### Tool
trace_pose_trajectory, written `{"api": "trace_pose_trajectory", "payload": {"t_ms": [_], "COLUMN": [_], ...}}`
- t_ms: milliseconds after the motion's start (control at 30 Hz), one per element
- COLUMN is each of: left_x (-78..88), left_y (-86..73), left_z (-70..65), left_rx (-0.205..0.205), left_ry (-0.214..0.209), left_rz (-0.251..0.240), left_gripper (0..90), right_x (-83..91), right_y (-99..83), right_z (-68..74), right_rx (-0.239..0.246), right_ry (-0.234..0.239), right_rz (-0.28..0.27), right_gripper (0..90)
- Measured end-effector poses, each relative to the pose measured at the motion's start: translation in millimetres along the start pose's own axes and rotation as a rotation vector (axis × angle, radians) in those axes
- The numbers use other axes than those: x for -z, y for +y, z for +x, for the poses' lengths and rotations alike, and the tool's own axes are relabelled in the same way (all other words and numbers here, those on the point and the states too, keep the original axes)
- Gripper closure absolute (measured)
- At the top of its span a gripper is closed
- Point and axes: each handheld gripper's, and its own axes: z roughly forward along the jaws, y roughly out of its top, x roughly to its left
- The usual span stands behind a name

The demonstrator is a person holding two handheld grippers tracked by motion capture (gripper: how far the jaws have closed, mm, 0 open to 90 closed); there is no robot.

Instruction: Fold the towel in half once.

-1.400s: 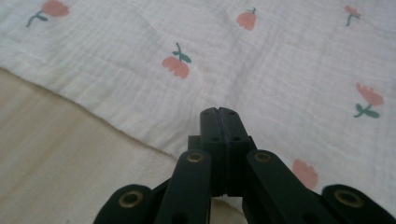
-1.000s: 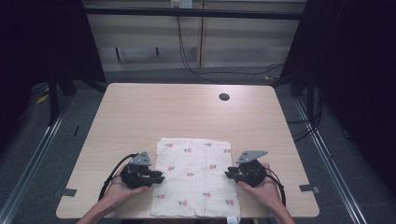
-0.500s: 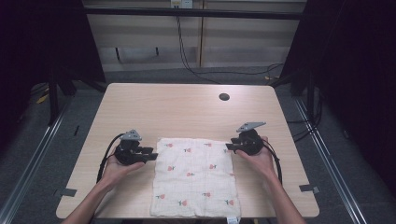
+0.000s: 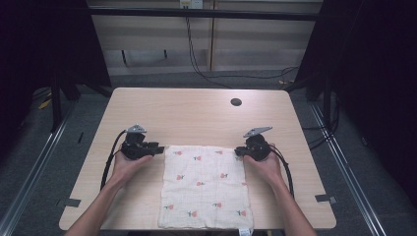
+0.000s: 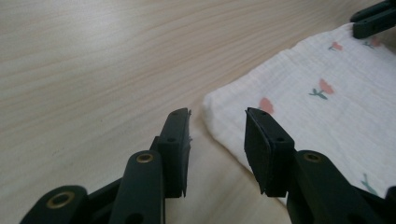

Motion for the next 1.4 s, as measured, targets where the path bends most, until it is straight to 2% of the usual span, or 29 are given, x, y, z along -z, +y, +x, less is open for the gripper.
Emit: {"api": "trace_pose_trajectory", "payload": {"t_ms": [67,133,167,200,267,333,400,433,500,567,600,633,667,700,733,767,833,900,1000,1067,1133,1267,1333,1400], "left_x": [-4.2,-7.4,-8.0,-8.6,-9.8,-10.5,-14.3,-15.8,-18.7,-25.3,-27.6,-29.5,-30.9,-31.6,-31.9,-32.3,-32.4,-29.6,-21.1,-11.4,-3.5,9.0,13.4,17.4], "left_y": [-0.1,0.5,2.0,3.6,4.4,3.8,2.2,1.9,2.1,3.0,3.8,4.9,5.5,5.7,5.7,5.3,4.7,4.9,10.4,16.4,24.3,42.0,45.2,43.9], "left_z": [0.3,-0.8,-1.7,-1.0,0.6,2.0,1.4,1.0,-0.8,-5.1,-6.6,-6.2,-5.9,-6.9,-7.5,-7.2,-7.7,-8.6,-10.6,-11.4,-13.8,-16.3,-16.8,-18.4], "left_rx": [0.010,0.003,-0.010,-0.003,0.006,0.004,-0.021,-0.019,-0.023,-0.059,-0.068,-0.051,-0.042,-0.073,-0.097,-0.083,-0.076,-0.049,-0.056,-0.043,-0.063,-0.077,-0.080,-0.094], "left_ry": [0.001,-0.004,0.006,-0.008,0.003,-0.008,0.008,0.006,-0.016,-0.004,-0.002,-0.014,-0.030,-0.013,-0.020,-0.046,-0.069,-0.098,-0.092,-0.095,-0.079,-0.074,-0.082,-0.091], "left_rz": [-0.022,-0.023,-0.020,-0.016,-0.024,-0.021,0.007,0.007,0.012,0.049,0.045,0.040,0.041,0.045,0.055,0.054,0.056,0.024,-0.012,-0.064,-0.092,-0.142,-0.164,-0.159], "left_gripper": [60.9,62.1,62.1,62.1,61.5,59.4,59.5,60.2,61.7,61.9,61.2,61.9,64.5,70.2,78.9,85.9,88.4,88.7,88.8,88.9,88.9,88.9,89.0,88.9], "right_x": [0.7,2.8,3.9,5.5,7.9,9.4,10.2,10.3,9.7,8.0,7.0,5.2,4.2,3.6,3.8,4.9,7.0,9.3,15.8,20.9,25.7,30.1,32.0,35.9], "right_y": [-0.3,-0.8,-0.7,-0.6,-0.4,-0.4,-0.5,-0.2,0.3,0.4,0.2,-0.3,-0.5,-0.6,-0.6,-0.3,0.6,2.1,5.1,7.5,11.1,19.4,22.7,25.2], "right_z": [-0.7,-0.3,-0.7,-0.6,-0.7,-0.1,1.2,1.9,2.5,2.0,2.4,2.2,2.0,1.4,0.6,0.4,-1.9,-3.4,-5.2,-6.6,-7.5,-6.6,-6.3,-6.2], "right_rx": [-0.024,-0.032,-0.025,-0.027,-0.034,-0.026,-0.013,-0.015,-0.022,-0.015,-0.020,-0.026,-0.027,-0.030,-0.034,-0.045,-0.050,-0.053,-0.050,-0.050,-0.054,-0.037,-0.035,-0.037], "right_ry": [0.004,0.011,0.017,0.015,0.021,0.022,0.025,0.027,0.031,0.030,0.023,0.030,0.027,0.032,0.038,0.036,0.052,0.059,0.065,0.073,0.073,0.050,0.046,0.047], "right_rz": [-0.011,-0.018,-0.024,-0.024,-0.037,-0.037,-0.041,-0.045,-0.048,-0.049,-0.042,-0.040,-0.035,-0.042,-0.047,-0.049,-0.062,-0.072,-0.083,-0.110,-0.126,-0.131,-0.145,-0.165], "right_gripper": [86.5,86.6,86.5,86.6,86.5,86.4,86.2,86.2,86.2,86.1,86.1,86.1,86.1,86.1,86.2,86.2,86.2,86.5,86.7,86.8,86.9,87.0,87.0,87.1]}}
